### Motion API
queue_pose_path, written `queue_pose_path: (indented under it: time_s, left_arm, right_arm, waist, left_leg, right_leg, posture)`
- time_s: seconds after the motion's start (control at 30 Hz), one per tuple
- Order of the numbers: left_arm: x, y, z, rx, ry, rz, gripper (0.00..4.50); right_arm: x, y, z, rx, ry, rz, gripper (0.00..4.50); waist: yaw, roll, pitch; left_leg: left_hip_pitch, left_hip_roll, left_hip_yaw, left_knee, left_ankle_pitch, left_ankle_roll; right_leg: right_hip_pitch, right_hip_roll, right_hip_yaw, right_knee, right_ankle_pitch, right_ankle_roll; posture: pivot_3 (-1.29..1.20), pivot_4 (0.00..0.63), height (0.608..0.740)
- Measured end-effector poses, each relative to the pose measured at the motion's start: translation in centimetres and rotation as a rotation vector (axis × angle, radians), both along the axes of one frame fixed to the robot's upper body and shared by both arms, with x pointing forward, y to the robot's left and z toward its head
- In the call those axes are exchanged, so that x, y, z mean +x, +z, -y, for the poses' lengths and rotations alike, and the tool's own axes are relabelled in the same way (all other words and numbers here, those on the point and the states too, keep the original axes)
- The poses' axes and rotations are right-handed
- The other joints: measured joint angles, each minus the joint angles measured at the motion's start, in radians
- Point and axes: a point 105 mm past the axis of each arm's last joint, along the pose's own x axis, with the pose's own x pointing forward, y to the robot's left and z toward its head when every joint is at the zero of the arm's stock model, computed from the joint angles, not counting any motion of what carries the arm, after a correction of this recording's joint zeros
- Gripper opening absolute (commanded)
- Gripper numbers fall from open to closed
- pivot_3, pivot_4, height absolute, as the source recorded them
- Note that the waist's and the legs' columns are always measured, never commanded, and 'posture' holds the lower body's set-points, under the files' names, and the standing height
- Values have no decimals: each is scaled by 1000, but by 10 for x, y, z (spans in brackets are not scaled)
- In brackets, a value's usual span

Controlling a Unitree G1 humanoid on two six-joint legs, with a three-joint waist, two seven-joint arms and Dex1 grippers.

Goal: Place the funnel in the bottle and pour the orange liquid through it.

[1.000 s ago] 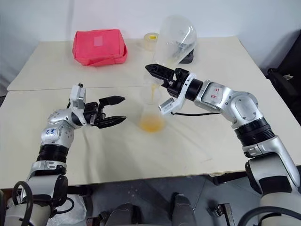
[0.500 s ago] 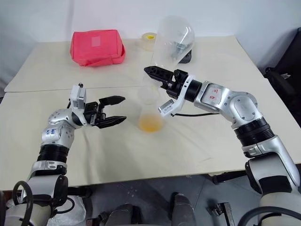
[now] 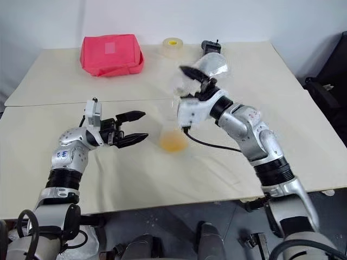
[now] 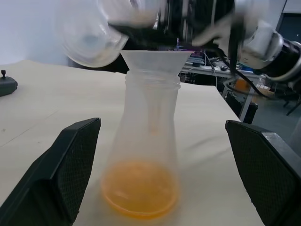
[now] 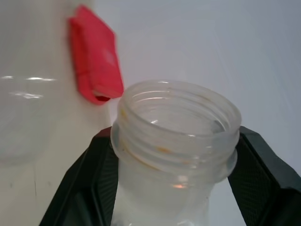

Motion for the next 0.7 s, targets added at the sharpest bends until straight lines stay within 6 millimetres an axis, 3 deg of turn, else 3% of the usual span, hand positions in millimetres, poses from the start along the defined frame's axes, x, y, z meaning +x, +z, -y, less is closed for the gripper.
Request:
queue_pose_path:
  time_s: [0.17,0.23,0.33,0.5,0.63,0.7]
  left_arm:
    - [2,1,-3,9,35,-3,4500]
    - [4,1,-4,8,48,-6,4500]
    - [7,0,-7,5,84,-30,4500]
    - [16,-4,-12,32,164,-92,4500]
    - [25,-7,-18,72,260,-111,4500]
    - [24,-7,-19,73,263,-119,4500]
  right_arm:
    - [12,23,49,470,-79,-263,2767]
    - [16,23,74,619,-110,-343,2767]
    - [16,19,94,776,-100,-427,2767]
    - [16,-17,120,968,-120,-557,2767]
    - [10,-57,140,989,-214,-599,2767]
    - [5,-64,145,993,-226,-587,2767]
  waist:
    - [12,0,0]
    - [20,0,0]
    - [24,0,0]
    - [26,0,0]
    - [27,0,0]
    - [25,0,0]
  left_leg:
    - [0,0,0,1,0,0]
    - [0,0,0,1,0,0]
    - [1,0,0,0,0,0]
    - [1,0,0,-1,0,0]
    - [0,0,1,-1,0,0]
    - [1,0,2,-1,0,0]
  right_leg:
    - [0,0,0,1,0,0]
    - [0,0,0,1,0,0]
    - [0,0,0,1,0,0]
    - [0,0,0,1,0,0]
    - [0,0,1,0,0,0]
    - [-1,0,1,0,0,0]
  posture:
    - [0,150,740]
    - [0,150,740]
    - [0,150,740]
    - [0,150,740]
    - [0,150,740]
    - [0,150,740]
